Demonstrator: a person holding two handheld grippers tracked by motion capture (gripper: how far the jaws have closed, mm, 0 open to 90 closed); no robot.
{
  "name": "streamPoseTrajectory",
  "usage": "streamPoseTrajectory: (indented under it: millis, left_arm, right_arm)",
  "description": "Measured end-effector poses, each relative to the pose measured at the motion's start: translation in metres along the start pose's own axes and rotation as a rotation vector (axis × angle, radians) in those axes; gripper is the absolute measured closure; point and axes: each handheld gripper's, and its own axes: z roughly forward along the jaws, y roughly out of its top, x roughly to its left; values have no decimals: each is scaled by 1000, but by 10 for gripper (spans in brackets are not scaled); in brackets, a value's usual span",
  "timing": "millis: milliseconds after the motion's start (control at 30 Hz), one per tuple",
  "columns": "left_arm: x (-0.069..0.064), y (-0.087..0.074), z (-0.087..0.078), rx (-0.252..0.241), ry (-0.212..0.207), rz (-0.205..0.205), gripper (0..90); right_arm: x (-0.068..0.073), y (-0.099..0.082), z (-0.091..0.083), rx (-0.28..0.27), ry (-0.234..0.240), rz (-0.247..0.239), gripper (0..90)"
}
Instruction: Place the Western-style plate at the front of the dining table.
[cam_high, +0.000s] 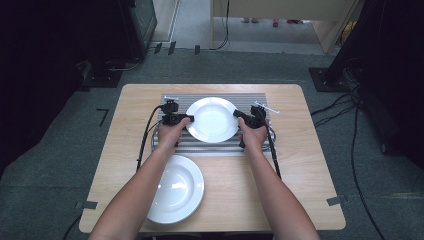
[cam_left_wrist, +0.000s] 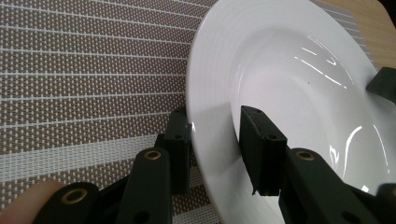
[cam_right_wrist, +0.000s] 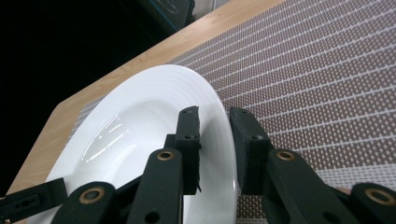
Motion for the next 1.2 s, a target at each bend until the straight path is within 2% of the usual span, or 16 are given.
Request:
streamPoseTrajectory:
  millis: [167, 267, 333, 400, 467, 533, 600, 667, 700, 800, 900, 1033, 1200]
  left_arm:
    - [0, -1, 1, -3, -3, 0, 650]
    - [2, -1, 1, -1, -34, 3, 597]
    - [2, 0, -2, -13, -36, 16, 551]
    - [1, 1, -8, -30, -37, 29, 517]
    - [2, 2, -13, -48, -39, 36, 487]
    - [3, 3, -19, -59, -54, 20, 442]
    - [6, 3, -25, -75, -69, 9, 423]
    - [6, 4, -32, -84, -61, 0, 381]
    - [6, 4, -36, -94, -55, 2, 347]
    - [4, 2, -46, -102, -41, 33, 277]
    - [0, -4, -57, -103, -33, 89, 237]
    - [-2, -13, -73, -123, -25, 147, 200]
    - [-5, -20, -94, -161, -35, 193, 177]
  right_arm:
    - [1, -3, 3, -21, -13, -25, 742]
    - [1, -4, 3, -29, -16, -51, 733]
    - [2, -4, 2, -27, -14, -74, 716]
    - [3, -3, -1, -50, -31, -105, 686]
    - [5, 0, -7, -87, -32, -111, 653]
    - [6, 3, -13, -132, -19, -99, 625]
    - [8, 6, -20, -162, -24, -110, 604]
    - [10, 8, -27, -184, -20, -136, 587]
    - [11, 9, -30, -200, 2, -132, 578]
    - [13, 11, -44, -230, 56, -115, 579]
    - [15, 13, -54, -229, 107, -114, 581]
    - [21, 15, -66, -240, 117, -164, 530]
    - [30, 15, -82, -213, 123, -221, 443]
